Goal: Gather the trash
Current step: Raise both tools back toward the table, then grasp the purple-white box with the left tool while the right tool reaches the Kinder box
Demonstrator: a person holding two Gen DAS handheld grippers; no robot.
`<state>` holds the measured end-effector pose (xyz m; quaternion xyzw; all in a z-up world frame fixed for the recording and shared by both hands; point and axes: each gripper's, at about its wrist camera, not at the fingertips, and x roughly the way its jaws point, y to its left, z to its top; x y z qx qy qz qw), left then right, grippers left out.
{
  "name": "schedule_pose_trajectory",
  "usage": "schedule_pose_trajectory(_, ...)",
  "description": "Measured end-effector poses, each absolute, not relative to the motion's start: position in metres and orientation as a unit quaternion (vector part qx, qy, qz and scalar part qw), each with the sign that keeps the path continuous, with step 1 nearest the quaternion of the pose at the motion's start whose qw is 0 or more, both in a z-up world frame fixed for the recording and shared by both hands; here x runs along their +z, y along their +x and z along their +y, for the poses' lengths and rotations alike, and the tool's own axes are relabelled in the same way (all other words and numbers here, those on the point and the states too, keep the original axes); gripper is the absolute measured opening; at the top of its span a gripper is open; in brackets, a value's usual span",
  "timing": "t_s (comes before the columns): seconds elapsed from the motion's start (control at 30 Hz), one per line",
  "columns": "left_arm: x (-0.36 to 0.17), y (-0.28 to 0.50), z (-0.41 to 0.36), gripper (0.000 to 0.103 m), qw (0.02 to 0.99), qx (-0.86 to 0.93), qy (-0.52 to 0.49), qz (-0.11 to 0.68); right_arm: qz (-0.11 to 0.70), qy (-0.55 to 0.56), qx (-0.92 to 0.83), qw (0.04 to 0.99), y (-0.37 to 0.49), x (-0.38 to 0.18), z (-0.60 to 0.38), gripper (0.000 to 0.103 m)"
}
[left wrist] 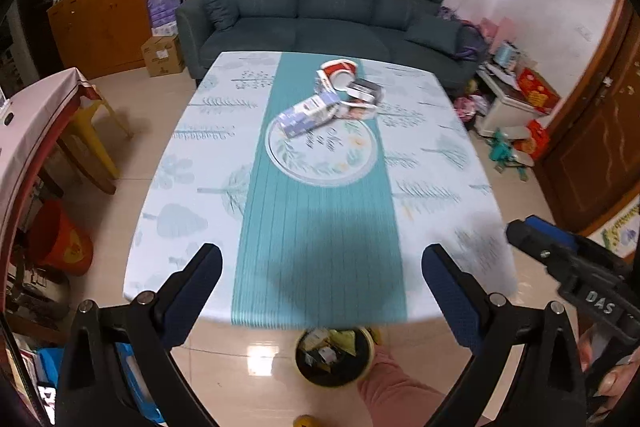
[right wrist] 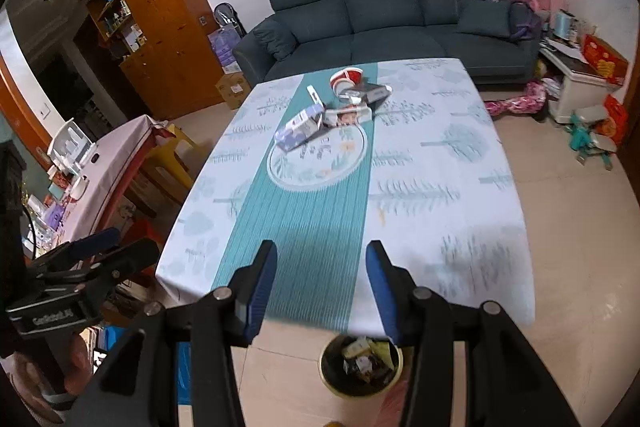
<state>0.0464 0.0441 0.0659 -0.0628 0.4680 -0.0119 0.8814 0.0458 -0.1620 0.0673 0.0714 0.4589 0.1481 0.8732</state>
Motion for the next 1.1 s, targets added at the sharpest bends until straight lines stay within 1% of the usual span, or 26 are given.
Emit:
schedule_pose_trajectory(0.23, 0.037, 0.175, 0.035, 0.099, 0.861, 0.015, -0.034, 0.507, 0.489, 0.062, 0.188, 0.849, 0.157, 0.044, -0.175, 0.046)
schedule_pose_trajectory(0.33, 0.013, 0.234, 0.028, 0.099, 0.848, 0.012, -0.001, 0.529, 0.501, 0.054, 0.210, 0.838, 0.203, 0.035, -0.181, 0.046)
schedule_pose_trajectory(0.5, -0.023, 0.300, 0.025, 0.099, 0.831, 0.006, 0.039, 0.556, 0.520, 0.036, 0.239, 0.819, 0.278, 0.011, -0.178, 0.046)
schedule_pose_trajectory(0.7, -0.065, 0.348, 0.027, 0.099, 0.811, -0.008, 0.063, 0.582, 0.537, 0.027, 0.264, 0.800, 0.331, -0.025, -0.163, 0.046)
schedule_pose_trajectory(0.83, -0.090, 0.369, 0.027, 0.099, 0.794, -0.021, 0.071, 0.604, 0.549, 0.024, 0.278, 0.788, 0.348, -0.042, -0.154, 0.046)
schedule_pose_trajectory(1.0, -0.108, 0.387, 0.027, 0.096, 0.782, -0.036, 0.084, 0.617, 0.556, 0.014, 0.298, 0.775, 0.363, -0.054, -0.144, 0.043)
schedule_pose_trajectory(1.03, -0.110, 0.390, 0.027, 0.094, 0.780, -0.038, 0.087, 0.618, 0.556, 0.014, 0.302, 0.774, 0.364, -0.055, -0.143, 0.043)
schedule_pose_trajectory(1.1, -0.115, 0.395, 0.026, 0.084, 0.774, -0.048, 0.087, 0.625, 0.557, 0.010, 0.309, 0.771, 0.368, -0.056, -0.139, 0.043)
